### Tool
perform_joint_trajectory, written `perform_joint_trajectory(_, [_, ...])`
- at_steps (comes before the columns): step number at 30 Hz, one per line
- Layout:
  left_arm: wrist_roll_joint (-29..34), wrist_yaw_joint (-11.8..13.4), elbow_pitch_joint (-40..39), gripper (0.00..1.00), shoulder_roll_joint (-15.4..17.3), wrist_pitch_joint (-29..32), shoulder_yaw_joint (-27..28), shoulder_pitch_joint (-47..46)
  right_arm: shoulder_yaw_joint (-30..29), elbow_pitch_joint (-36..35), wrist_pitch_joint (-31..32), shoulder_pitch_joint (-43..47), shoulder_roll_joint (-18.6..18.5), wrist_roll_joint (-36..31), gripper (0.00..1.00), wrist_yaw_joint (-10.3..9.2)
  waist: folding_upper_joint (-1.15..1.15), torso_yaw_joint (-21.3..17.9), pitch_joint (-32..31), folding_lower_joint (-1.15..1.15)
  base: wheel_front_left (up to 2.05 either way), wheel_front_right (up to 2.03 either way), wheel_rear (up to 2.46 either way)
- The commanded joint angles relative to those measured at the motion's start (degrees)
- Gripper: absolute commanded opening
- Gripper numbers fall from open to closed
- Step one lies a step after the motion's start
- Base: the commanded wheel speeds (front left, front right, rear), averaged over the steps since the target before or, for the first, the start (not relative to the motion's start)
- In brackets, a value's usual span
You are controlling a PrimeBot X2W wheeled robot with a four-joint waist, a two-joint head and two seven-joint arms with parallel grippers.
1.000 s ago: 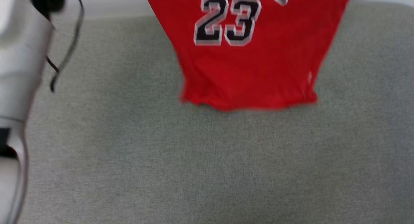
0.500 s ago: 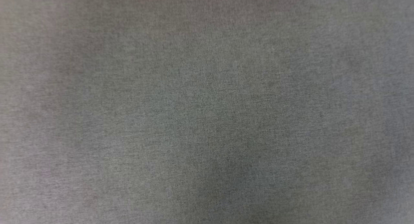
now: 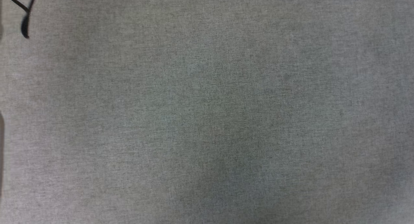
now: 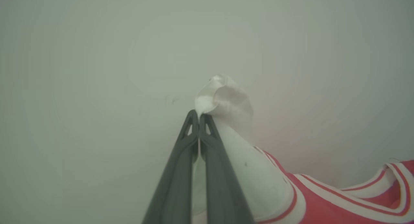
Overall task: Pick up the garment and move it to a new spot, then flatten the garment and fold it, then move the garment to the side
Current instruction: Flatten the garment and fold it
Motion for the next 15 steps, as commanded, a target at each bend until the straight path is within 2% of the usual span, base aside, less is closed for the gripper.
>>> perform_joint_trajectory(1, [0.41,-0.19,0.01,0.0,-0.47,-0.39,0.51,1.68,0.9,0.51,-0.89,0.84,0.28,1.0,0.0,-0.05,0.0,0.23,-0.24,-0.01,0.0,0.0,0.0])
perform_joint_trajectory(5, [1.47,-0.63,-1.62,0.0,-1.18,-0.4,2.2,6.34,3.32,0.99,-3.06,4.35,-0.04,3.96,0.0,-0.05,0.0,0.77,-2.53,-0.01,0.0,0.0,0.0])
perform_joint_trajectory(9, [2.48,-1.03,-5.99,0.0,-1.89,-0.35,5.48,14.63,6.1,-1.86,-5.95,11.06,-1.8,8.15,0.0,-0.06,0.0,1.53,-6.75,-0.01,0.0,0.0,0.0])
perform_joint_trajectory(15, [6.51,-1.61,-16.83,0.0,-1.8,-0.3,10.14,32.92,9.84,-7.99,-9.9,25.49,-6.06,11.84,0.0,-0.05,0.0,2.49,-13.79,-0.01,0.0,0.0,0.0])
